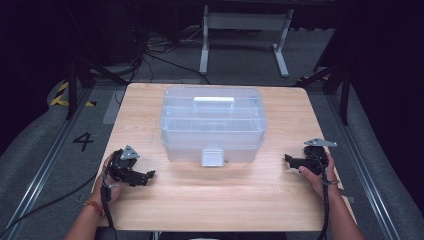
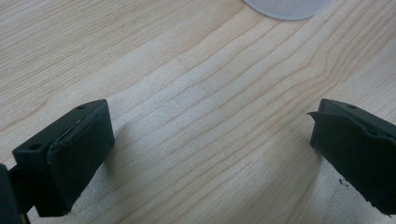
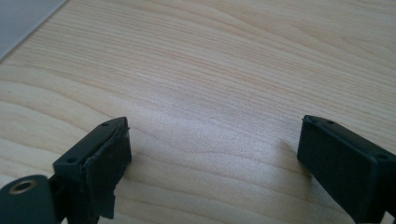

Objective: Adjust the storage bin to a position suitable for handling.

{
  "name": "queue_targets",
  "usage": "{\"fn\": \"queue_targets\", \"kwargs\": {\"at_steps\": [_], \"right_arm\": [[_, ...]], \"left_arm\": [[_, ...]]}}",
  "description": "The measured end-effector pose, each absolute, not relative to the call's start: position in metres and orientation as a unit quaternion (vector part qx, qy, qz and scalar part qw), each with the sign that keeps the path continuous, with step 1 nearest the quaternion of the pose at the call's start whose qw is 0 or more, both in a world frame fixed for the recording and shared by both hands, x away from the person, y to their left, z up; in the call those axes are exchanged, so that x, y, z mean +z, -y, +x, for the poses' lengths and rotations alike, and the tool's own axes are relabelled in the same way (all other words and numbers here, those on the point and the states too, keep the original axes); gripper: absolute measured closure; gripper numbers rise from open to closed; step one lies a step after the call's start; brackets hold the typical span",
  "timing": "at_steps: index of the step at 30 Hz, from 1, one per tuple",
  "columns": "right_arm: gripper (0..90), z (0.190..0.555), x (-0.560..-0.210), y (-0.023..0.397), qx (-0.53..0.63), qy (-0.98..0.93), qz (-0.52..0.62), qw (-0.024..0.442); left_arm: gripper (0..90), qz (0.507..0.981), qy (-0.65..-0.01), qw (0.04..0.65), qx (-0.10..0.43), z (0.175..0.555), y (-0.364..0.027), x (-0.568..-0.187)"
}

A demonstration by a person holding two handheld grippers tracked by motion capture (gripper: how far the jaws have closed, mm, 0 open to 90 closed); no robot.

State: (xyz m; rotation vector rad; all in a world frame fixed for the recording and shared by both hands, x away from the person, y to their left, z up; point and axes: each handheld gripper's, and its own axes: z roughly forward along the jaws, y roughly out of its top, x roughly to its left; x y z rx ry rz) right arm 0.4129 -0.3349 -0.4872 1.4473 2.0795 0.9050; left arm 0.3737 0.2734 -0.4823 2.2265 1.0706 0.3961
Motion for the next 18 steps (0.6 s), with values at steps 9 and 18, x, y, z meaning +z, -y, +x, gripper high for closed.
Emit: {"fn": "queue_targets", "kwargs": {"at_steps": [9, 18], "right_arm": [[8.1, 0.4136, -0.4873, 0.3379, 0.328, -0.762, 0.513, 0.218], [10.0, 0.4126, -0.4841, 0.3395, 0.318, -0.773, 0.509, 0.207]], "left_arm": [[0.1, 0.847, -0.403, 0.313, 0.151, 0.3715, -0.2735, -0.4821], [0.4, 0.848, -0.4, 0.315, 0.15, 0.3714, -0.2729, -0.4823]]}}
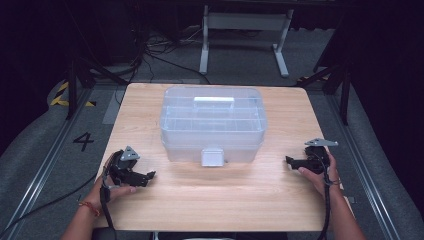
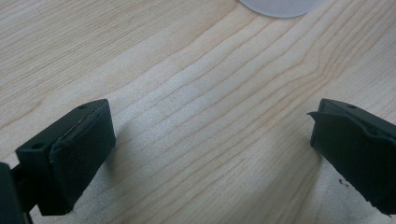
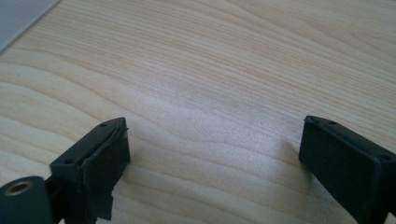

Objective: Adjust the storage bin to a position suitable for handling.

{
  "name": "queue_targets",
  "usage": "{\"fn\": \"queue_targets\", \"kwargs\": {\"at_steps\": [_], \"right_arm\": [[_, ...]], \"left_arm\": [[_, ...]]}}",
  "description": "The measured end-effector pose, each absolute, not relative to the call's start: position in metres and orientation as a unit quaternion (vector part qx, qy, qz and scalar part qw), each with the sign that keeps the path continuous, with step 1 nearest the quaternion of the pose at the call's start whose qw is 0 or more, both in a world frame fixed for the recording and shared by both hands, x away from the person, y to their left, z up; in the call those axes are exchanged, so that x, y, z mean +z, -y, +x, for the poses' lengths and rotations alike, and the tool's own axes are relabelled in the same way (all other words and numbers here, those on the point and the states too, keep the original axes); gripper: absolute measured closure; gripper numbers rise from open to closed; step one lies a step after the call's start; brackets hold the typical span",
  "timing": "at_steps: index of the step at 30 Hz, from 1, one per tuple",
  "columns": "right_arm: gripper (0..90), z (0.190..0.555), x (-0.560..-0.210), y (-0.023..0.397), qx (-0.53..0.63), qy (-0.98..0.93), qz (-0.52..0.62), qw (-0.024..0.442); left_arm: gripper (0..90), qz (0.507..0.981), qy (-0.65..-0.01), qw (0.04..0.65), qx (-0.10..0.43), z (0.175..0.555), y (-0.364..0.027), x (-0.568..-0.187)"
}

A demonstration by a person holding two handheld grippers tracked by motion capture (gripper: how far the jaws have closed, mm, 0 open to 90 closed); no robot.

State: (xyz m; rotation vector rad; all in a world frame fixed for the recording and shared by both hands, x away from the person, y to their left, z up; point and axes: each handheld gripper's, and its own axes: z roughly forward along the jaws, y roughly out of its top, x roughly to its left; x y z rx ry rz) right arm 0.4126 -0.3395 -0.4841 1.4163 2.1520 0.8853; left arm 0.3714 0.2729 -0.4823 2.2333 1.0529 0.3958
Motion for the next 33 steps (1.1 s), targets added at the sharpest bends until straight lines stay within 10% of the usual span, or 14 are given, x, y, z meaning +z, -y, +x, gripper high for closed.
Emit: {"fn": "queue_targets", "kwargs": {"at_steps": [33], "right_arm": [[22.1, 0.388, -0.45, 0.327, 0.344, -0.798, 0.439, 0.23]], "left_arm": [[0.3, 0.847, -0.4, 0.318, 0.145, 0.372, -0.273, -0.483]]}}
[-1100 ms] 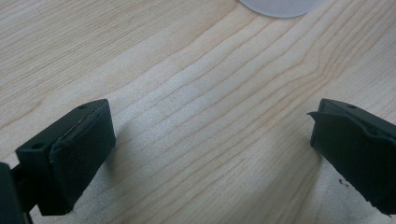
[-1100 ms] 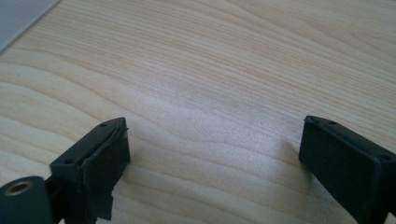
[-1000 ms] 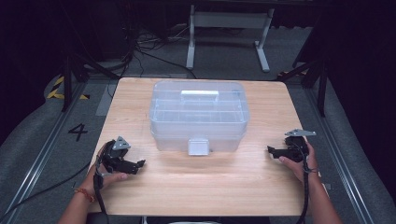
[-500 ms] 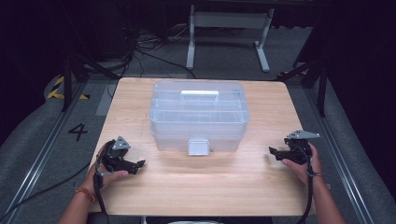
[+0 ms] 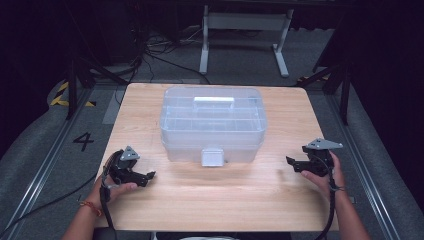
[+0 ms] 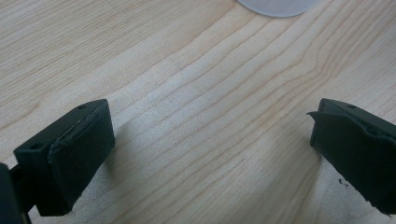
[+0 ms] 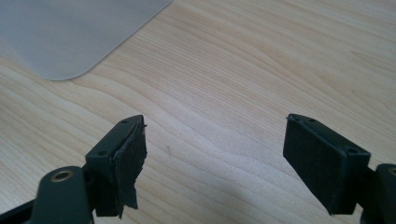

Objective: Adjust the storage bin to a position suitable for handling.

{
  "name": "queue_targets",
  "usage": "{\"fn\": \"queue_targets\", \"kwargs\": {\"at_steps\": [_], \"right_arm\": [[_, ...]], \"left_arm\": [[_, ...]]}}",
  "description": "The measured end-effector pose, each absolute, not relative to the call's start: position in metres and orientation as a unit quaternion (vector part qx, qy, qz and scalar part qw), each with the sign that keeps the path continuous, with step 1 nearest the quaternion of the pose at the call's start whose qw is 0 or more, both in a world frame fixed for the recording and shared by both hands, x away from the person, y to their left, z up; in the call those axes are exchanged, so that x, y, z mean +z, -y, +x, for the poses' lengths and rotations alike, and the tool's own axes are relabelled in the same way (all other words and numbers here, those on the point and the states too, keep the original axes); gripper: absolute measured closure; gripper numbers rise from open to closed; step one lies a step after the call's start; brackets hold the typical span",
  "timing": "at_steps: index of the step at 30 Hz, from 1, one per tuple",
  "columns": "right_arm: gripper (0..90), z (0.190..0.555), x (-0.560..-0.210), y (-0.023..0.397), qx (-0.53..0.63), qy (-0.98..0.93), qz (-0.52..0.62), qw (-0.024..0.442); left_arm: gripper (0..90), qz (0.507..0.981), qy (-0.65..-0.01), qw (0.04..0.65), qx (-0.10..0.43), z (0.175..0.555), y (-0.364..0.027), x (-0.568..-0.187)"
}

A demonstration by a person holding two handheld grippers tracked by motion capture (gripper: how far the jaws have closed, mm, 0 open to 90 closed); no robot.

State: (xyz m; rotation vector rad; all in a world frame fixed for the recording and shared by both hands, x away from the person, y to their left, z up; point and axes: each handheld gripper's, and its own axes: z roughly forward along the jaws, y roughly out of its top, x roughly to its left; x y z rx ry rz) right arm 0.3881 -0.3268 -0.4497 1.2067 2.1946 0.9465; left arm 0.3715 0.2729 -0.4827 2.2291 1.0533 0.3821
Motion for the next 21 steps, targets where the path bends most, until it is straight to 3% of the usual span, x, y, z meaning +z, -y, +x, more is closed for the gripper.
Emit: {"fn": "queue_targets", "kwargs": {"at_steps": [21], "right_arm": [[22.7, 0.38, -0.435, 0.309, 0.356, -0.81, 0.402, 0.234]], "left_arm": [[0.3, 0.847, -0.4, 0.318, 0.146, 0.372, -0.273, -0.483]]}}
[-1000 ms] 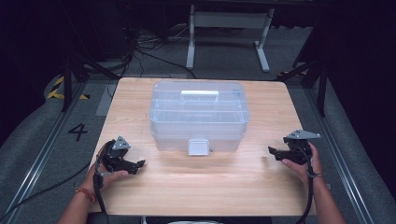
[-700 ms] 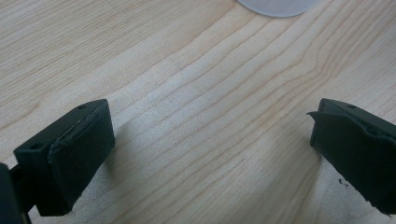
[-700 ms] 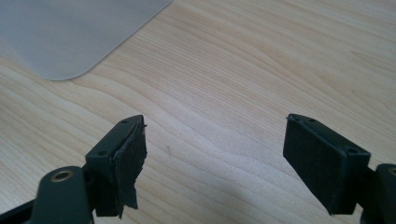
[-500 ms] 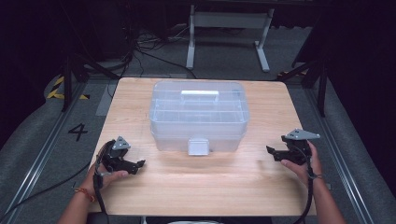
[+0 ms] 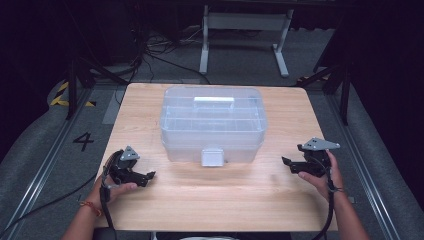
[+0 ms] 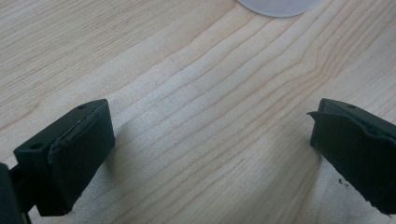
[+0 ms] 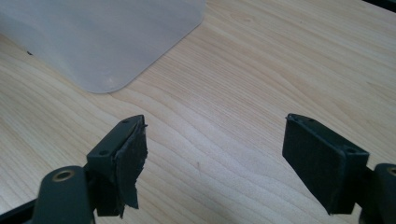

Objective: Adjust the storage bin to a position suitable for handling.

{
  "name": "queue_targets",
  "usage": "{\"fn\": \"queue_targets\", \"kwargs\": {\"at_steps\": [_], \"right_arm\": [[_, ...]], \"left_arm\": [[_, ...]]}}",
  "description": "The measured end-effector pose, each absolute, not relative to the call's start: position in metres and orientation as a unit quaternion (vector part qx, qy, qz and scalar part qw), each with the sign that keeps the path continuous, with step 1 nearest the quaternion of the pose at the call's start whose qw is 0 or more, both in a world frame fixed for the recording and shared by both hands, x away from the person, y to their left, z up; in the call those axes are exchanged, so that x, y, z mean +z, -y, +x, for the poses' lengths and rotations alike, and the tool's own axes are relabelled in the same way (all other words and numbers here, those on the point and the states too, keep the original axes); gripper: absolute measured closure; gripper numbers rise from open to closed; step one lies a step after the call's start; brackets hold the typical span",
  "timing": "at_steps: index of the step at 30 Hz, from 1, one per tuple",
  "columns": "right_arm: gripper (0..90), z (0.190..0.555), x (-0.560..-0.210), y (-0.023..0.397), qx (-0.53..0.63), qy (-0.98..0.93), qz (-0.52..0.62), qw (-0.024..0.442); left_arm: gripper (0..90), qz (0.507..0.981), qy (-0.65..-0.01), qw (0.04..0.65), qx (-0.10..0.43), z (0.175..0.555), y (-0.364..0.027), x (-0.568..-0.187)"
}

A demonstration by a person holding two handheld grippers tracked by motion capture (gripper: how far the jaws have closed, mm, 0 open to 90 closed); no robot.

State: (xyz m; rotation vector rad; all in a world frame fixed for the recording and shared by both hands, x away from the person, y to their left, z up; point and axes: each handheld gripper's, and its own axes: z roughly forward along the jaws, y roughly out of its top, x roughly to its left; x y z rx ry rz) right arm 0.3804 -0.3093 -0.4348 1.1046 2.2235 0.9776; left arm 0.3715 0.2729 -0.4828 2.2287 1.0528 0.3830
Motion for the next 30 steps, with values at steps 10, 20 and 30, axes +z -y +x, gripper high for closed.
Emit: {"fn": "queue_targets", "kwargs": {"at_steps": [10, 20, 30], "right_arm": [[22.8, 0.376, -0.424, 0.305, 0.371, -0.808, 0.389, 0.241], [22.4, 0.373, -0.414, 0.3, 0.383, -0.806, 0.377, 0.246], [22.6, 0.371, -0.407, 0.291, 0.39, -0.81, 0.36, 0.248]], "left_arm": [[0.3, 0.847, -0.4, 0.318, 0.146, 0.372, -0.273, -0.483], [0.3, 0.847, -0.4, 0.318, 0.145, 0.371, -0.273, -0.483], [0.3, 0.847, -0.4, 0.318, 0.146, 0.372, -0.273, -0.483]]}}
